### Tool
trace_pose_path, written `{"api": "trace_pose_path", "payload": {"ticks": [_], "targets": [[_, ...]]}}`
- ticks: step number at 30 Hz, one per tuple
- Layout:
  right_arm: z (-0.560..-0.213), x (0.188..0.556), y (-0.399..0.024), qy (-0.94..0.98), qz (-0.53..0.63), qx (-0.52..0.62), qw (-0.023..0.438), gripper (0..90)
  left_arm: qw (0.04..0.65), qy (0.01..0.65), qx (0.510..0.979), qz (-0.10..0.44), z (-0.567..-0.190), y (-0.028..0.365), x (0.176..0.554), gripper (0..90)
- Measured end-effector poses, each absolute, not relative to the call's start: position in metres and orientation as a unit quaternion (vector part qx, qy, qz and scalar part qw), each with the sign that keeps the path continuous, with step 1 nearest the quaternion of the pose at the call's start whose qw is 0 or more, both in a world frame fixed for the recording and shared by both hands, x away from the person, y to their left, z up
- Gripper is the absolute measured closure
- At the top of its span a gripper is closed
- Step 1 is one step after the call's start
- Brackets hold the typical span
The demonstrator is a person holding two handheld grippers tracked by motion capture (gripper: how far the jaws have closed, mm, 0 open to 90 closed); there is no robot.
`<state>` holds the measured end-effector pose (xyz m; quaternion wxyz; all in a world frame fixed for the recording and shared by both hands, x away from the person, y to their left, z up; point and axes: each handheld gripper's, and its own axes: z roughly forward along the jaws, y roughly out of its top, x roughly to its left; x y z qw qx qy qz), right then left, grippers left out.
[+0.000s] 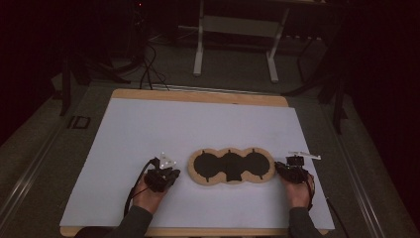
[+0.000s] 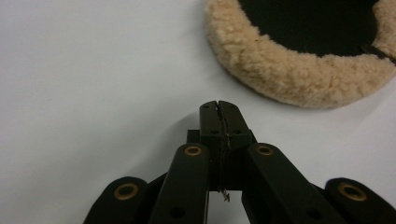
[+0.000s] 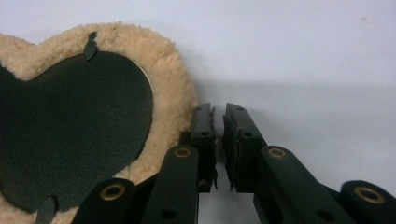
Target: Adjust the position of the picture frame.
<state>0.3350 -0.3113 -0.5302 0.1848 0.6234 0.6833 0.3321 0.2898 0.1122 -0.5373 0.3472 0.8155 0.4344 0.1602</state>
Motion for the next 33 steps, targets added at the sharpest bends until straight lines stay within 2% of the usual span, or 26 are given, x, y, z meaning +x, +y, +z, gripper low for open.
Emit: {"api": "trace_pose_path", "payload": {"ticks": [10,18,26,33], "targets": [[-0.533,0.335,-0.312,0.675,0.350,0.627,0.167,89.6,0.352,0.453,0.800,0.173,-0.539,0.111,0.294,89.5],[-0.534,0.335,-0.311,0.677,0.360,0.624,0.153,90.0,0.352,0.451,0.802,0.170,-0.540,0.109,0.295,89.0],[-0.534,0.335,-0.290,0.698,0.357,0.601,0.155,90.0,0.349,0.459,0.800,0.170,-0.539,0.114,0.295,88.9],[-0.535,0.335,-0.285,0.697,0.369,0.601,0.133,90.0,0.342,0.476,0.791,0.175,-0.538,0.121,0.299,89.7]]}}
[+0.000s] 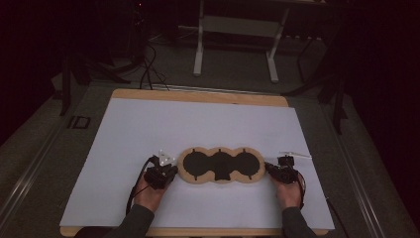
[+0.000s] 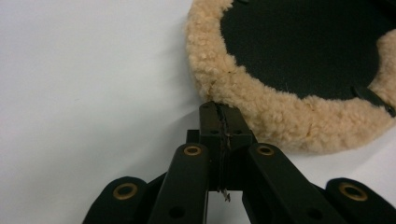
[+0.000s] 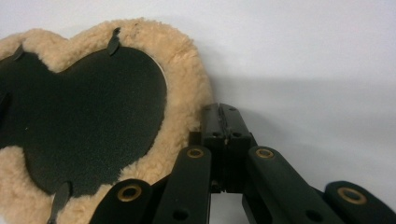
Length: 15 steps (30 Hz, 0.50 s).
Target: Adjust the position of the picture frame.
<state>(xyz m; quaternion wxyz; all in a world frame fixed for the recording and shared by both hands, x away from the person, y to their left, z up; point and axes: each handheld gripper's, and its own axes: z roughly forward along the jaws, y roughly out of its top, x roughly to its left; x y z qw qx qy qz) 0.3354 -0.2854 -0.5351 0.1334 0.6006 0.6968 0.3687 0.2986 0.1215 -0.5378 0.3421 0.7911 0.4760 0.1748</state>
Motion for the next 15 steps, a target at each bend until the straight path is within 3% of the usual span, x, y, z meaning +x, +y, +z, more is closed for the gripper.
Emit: {"api": "trace_pose_path", "payload": {"ticks": [15], "targets": [[-0.535,0.336,-0.262,0.711,0.370,0.585,0.128,90.0,0.330,0.500,0.781,0.179,-0.535,0.141,0.307,90.0]]}}
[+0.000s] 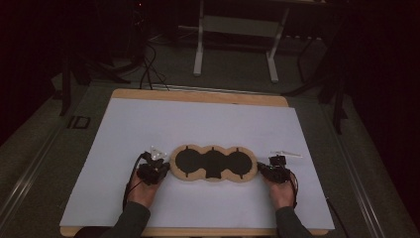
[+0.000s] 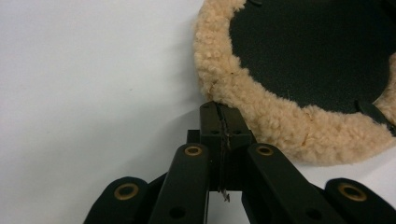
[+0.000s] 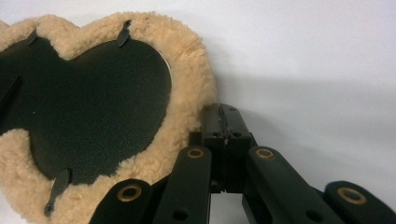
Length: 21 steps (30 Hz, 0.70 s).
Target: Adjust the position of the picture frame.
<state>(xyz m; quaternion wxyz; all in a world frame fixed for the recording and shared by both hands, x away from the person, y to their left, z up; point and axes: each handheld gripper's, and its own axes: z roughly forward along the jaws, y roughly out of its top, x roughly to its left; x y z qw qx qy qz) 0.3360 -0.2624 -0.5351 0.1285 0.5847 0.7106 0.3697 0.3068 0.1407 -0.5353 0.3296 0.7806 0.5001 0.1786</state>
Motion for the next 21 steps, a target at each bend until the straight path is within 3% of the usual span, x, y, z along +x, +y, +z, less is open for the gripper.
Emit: {"api": "trace_pose_path", "payload": {"ticks": [21], "targets": [[-0.535,0.348,-0.245,0.719,0.375,0.572,0.120,90.0,0.323,0.523,0.769,0.177,-0.534,0.155,0.310,90.0]]}}
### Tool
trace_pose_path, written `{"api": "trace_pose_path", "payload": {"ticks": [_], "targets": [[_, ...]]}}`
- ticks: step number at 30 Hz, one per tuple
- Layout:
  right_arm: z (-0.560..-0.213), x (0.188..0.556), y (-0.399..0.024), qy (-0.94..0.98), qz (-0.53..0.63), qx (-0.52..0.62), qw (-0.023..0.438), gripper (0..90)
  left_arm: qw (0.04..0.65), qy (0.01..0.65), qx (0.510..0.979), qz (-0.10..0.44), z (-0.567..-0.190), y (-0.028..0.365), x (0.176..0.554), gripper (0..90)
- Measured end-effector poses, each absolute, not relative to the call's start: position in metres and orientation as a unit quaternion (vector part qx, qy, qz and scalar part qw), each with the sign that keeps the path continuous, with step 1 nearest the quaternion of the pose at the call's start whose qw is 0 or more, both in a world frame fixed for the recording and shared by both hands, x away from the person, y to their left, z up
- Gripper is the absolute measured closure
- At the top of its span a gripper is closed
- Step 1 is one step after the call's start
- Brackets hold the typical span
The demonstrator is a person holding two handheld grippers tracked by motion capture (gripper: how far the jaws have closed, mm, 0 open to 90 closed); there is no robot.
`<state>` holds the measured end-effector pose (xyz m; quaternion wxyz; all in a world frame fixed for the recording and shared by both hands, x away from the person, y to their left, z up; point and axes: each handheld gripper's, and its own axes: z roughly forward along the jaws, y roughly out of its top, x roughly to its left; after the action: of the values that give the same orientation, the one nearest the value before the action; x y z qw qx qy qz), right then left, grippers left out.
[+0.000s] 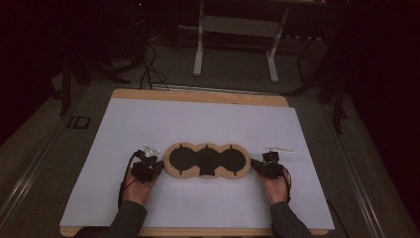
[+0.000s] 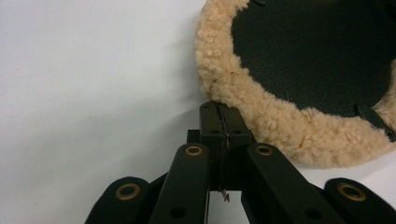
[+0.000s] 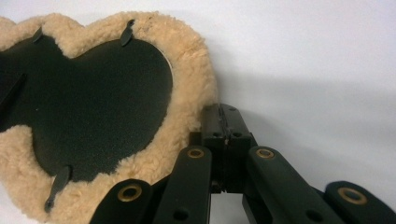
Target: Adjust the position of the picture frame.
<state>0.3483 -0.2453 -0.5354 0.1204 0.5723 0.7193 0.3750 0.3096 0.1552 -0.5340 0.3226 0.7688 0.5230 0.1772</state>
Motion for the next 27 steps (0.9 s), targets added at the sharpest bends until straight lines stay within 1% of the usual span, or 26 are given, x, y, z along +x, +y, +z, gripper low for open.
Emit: {"api": "trace_pose_path", "payload": {"ticks": [9,11,14,19,27], "targets": [[-0.534,0.346,-0.244,0.728,0.370,0.562,0.130,89.9,0.324,0.522,0.768,0.180,-0.533,0.156,0.309,89.8],[-0.532,0.344,-0.244,0.732,0.367,0.557,0.140,86.2,0.324,0.521,0.768,0.184,-0.532,0.157,0.308,86.5],[-0.528,0.341,-0.245,0.737,0.363,0.550,0.153,82.2,0.330,0.523,0.765,0.181,-0.532,0.159,0.308,84.4],[-0.523,0.337,-0.248,0.739,0.370,0.541,0.156,80.7,0.336,0.527,0.759,0.182,-0.530,0.160,0.306,80.8],[-0.519,0.333,-0.246,0.744,0.367,0.532,0.168,75.8,0.356,0.525,0.751,0.183,-0.526,0.162,0.302,75.9]]}}
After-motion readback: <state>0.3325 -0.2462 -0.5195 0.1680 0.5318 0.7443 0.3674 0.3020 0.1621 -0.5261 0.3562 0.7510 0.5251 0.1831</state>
